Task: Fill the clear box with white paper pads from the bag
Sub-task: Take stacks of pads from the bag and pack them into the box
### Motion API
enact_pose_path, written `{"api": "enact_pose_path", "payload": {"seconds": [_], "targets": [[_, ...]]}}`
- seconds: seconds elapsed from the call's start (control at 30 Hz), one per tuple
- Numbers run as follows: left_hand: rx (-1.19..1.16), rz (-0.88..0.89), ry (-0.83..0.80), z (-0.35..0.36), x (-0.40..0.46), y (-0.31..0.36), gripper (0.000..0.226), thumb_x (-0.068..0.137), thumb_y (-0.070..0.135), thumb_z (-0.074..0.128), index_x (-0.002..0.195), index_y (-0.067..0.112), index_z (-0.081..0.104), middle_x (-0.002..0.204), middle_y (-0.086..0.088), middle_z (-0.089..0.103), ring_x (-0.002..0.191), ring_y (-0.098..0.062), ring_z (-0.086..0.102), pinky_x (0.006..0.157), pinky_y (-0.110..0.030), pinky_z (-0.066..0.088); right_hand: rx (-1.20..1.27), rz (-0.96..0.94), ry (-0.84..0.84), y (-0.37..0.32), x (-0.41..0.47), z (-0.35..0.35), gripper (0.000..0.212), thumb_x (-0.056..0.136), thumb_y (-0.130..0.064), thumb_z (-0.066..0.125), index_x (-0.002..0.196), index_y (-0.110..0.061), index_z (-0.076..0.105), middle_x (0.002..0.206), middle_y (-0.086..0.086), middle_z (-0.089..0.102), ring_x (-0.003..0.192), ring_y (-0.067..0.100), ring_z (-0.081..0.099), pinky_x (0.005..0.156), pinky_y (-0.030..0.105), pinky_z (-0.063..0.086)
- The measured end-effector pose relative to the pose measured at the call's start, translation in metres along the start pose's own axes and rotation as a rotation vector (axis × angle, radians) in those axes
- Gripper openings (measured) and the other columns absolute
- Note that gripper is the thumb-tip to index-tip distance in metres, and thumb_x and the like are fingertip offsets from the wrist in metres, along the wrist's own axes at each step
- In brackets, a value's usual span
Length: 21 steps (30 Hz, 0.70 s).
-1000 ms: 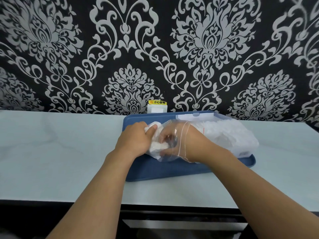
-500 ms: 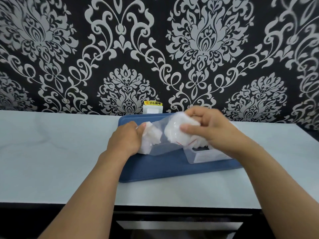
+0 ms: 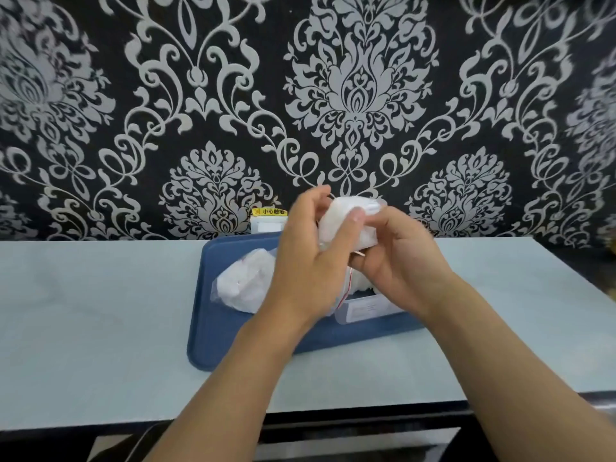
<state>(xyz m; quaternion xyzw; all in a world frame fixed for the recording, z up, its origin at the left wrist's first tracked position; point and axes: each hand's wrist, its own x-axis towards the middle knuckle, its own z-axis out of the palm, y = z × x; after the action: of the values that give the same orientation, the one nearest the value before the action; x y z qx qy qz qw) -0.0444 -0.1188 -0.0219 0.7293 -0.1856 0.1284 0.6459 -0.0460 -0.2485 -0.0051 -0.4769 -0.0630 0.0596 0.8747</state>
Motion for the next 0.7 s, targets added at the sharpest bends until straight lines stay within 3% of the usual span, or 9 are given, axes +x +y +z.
{"api": "enact_pose_path", "payload": {"seconds": [0.1, 0.17, 0.27, 0.4, 0.5, 0.57, 0.63, 0.7], "targets": [[0.099, 0.089, -0.067, 0.006, 0.000, -0.008, 0.043, 0.099, 0.044, 0.051, 0.140, 0.032, 0.042, 0.132, 0.008, 0.055, 0.118, -0.006, 0.057, 0.099, -0.037, 0.051, -0.025, 0.020, 0.055, 0.004, -0.002, 0.008, 0.050, 0.095, -0.021, 0.042, 0.134, 0.008, 0.052, 0.117, 0.024, 0.063, 0.111, 0.032, 0.061, 0.097, 0.044, 0.051], [0.199, 0.143, -0.112, 0.007, 0.001, -0.012, 0.040, 0.100, 0.043, 0.052, 0.138, 0.034, 0.041, 0.130, 0.011, 0.054, 0.117, -0.006, 0.055, 0.096, -0.037, 0.051, -0.028, 0.024, 0.100, 0.004, -0.003, 0.009, 0.056, 0.095, -0.039, 0.054, 0.133, 0.003, 0.056, 0.121, 0.025, 0.065, 0.111, 0.031, 0.063, 0.099, 0.045, 0.050], [0.288, 0.155, -0.154, 0.008, 0.002, -0.015, 0.032, 0.100, 0.048, 0.049, 0.129, 0.037, 0.042, 0.120, 0.015, 0.056, 0.109, -0.007, 0.057, 0.090, -0.041, 0.052, -0.144, -0.013, 0.254, 0.005, -0.001, 0.004, 0.044, 0.097, -0.039, 0.059, 0.120, -0.002, 0.068, 0.104, 0.015, 0.073, 0.094, 0.022, 0.072, 0.075, 0.034, 0.060], [0.384, 0.113, -0.200, 0.014, -0.001, -0.015, 0.026, 0.099, 0.056, 0.041, 0.117, 0.039, 0.035, 0.103, 0.013, 0.062, 0.092, -0.012, 0.064, 0.076, -0.047, 0.055, -0.296, -0.050, 0.341, 0.007, 0.001, 0.000, 0.037, 0.099, -0.039, 0.056, 0.102, -0.006, 0.071, 0.084, 0.009, 0.073, 0.076, 0.021, 0.071, 0.056, 0.025, 0.054], [0.406, 0.068, -0.177, 0.013, 0.002, -0.015, 0.025, 0.099, 0.055, 0.037, 0.109, 0.035, 0.028, 0.094, 0.008, 0.063, 0.079, -0.011, 0.063, 0.063, -0.038, 0.051, -0.415, -0.083, 0.163, 0.001, -0.002, -0.006, 0.047, 0.091, -0.046, 0.062, 0.107, -0.002, 0.070, 0.091, 0.010, 0.075, 0.085, 0.021, 0.072, 0.072, 0.031, 0.057], [0.449, 0.041, -0.186, 0.010, 0.004, -0.016, 0.022, 0.100, 0.047, 0.041, 0.108, 0.031, 0.028, 0.096, 0.005, 0.062, 0.078, -0.009, 0.060, 0.060, -0.034, 0.049, -0.498, -0.100, 0.023, -0.002, -0.005, -0.013, 0.030, 0.091, -0.025, 0.068, 0.110, -0.002, 0.067, 0.096, 0.013, 0.073, 0.090, 0.023, 0.071, 0.080, 0.033, 0.058], [0.507, 0.001, -0.250, 0.007, 0.005, -0.017, 0.039, 0.093, 0.049, 0.058, 0.114, 0.033, 0.029, 0.107, 0.007, 0.061, 0.088, -0.009, 0.060, 0.068, -0.033, 0.051, -0.562, -0.089, 0.026, -0.005, -0.006, -0.022, 0.020, 0.089, -0.012, 0.072, 0.107, -0.006, 0.068, 0.095, 0.013, 0.075, 0.088, 0.024, 0.071, 0.075, 0.034, 0.058], [0.643, -0.031, -0.375, 0.005, 0.003, -0.022, 0.076, 0.077, 0.056, 0.075, 0.133, 0.036, 0.029, 0.128, 0.009, 0.055, 0.113, -0.013, 0.055, 0.087, -0.033, 0.049, -0.601, -0.089, 0.179, -0.012, -0.008, -0.031, 0.020, 0.086, -0.019, 0.076, 0.103, -0.008, 0.072, 0.093, 0.011, 0.077, 0.079, 0.020, 0.070, 0.065, 0.030, 0.053]]}}
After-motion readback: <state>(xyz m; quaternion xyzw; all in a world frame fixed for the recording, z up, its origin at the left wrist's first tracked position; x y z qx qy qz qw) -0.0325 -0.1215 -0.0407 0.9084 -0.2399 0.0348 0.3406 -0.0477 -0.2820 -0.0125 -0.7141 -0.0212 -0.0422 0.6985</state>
